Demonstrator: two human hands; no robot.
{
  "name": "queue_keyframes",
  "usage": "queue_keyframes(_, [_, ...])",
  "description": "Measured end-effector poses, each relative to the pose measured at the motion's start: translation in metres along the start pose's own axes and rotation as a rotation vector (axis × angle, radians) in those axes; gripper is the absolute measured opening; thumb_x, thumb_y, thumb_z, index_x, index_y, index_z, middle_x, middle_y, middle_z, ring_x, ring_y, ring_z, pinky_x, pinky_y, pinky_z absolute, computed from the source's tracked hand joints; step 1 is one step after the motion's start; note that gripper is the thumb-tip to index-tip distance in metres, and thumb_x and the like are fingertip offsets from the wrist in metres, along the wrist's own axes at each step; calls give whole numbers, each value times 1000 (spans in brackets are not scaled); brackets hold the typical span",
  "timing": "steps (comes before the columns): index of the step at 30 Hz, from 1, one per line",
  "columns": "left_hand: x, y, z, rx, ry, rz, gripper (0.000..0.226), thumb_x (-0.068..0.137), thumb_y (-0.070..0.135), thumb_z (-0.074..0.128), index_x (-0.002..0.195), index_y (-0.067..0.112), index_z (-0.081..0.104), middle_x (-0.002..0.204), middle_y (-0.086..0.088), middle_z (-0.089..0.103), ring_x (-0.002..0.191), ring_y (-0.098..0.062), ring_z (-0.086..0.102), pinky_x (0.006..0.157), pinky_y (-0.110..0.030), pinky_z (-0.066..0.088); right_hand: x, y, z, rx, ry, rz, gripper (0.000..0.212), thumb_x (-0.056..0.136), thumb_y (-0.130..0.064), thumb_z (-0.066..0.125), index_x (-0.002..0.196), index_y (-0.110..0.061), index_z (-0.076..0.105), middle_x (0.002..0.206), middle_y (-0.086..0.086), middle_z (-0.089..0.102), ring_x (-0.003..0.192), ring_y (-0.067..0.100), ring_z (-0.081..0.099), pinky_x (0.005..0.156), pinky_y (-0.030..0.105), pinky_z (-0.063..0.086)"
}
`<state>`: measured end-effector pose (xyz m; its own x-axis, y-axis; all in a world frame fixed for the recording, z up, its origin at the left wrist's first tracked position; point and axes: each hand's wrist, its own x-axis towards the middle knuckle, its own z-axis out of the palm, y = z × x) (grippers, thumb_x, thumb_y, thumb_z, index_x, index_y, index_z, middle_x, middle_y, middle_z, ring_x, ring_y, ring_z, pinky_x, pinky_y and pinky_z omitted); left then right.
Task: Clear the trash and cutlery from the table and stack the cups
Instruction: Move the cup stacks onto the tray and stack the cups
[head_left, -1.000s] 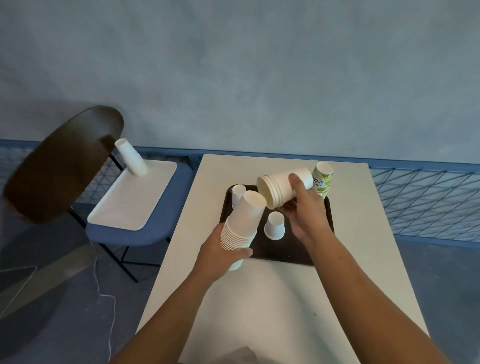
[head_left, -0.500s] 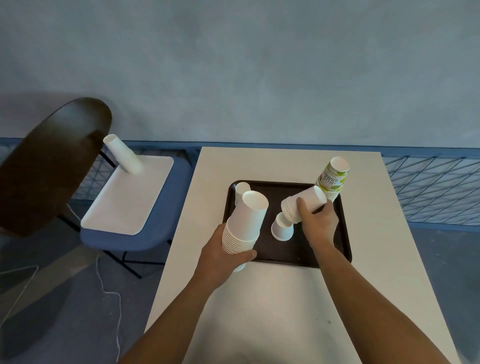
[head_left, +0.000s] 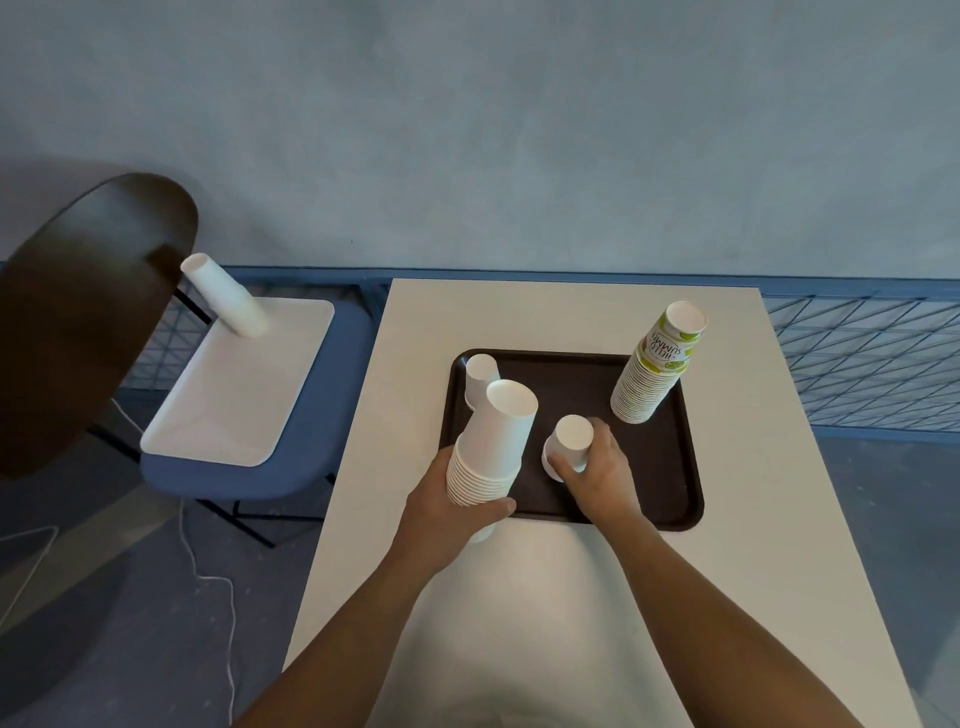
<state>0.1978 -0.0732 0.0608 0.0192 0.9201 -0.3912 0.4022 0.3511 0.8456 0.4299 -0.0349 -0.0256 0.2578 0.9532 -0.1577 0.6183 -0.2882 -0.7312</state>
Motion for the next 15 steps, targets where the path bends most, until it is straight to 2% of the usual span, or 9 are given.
queue_keyframes(4, [-1,-1,5,-7,0,-9,82,68,38,96,136,41,51,119,22,65,109,-10,65,80,-21,52,-2,3,-5,-39,-80,13,89,84,-48,76,154,-19,27,153,5,43,139,28,42,111,47,44])
queue_keyframes(7, [-2,-1,8,-10,4,3,84,67,39,96,137,39,51,121,20,66,110,-13,65,83,-24,53,-9,-7,-16,10,-41,0,89,88,-38,73,158,-17,23,160,5,34,146,27,32,115,43,35])
queue_keyframes(9, [-3,1,9,-11,0,10,84,67,39,96,138,38,51,122,17,66,111,-15,65,85,-26,54,-17,-21,-26,65,46,-60,79,90,-31,69,156,-18,28,154,3,41,141,24,39,112,41,39])
queue_keyframes(11, [-5,3,10,-14,1,20,83,67,39,96,138,37,51,122,17,66,110,-14,65,85,-27,54,-26,-43,-38,194,114,-111,69,87,-27,64,151,-22,38,139,-2,52,125,16,51,103,35,48])
queue_keyframes(13, [-7,4,12,-21,1,26,82,66,39,96,136,38,52,120,18,67,109,-12,66,85,-29,55,-36,-67,-52,340,50,-170,64,82,-26,59,145,-23,46,126,-6,59,107,9,56,89,22,49])
queue_keyframes(15, [-8,6,14,-29,-6,30,80,66,40,96,133,39,54,118,18,69,107,-9,67,87,-30,56,-45,-88,-65,387,-119,-252,66,80,-27,57,145,-24,47,122,-8,60,104,9,57,83,15,47])
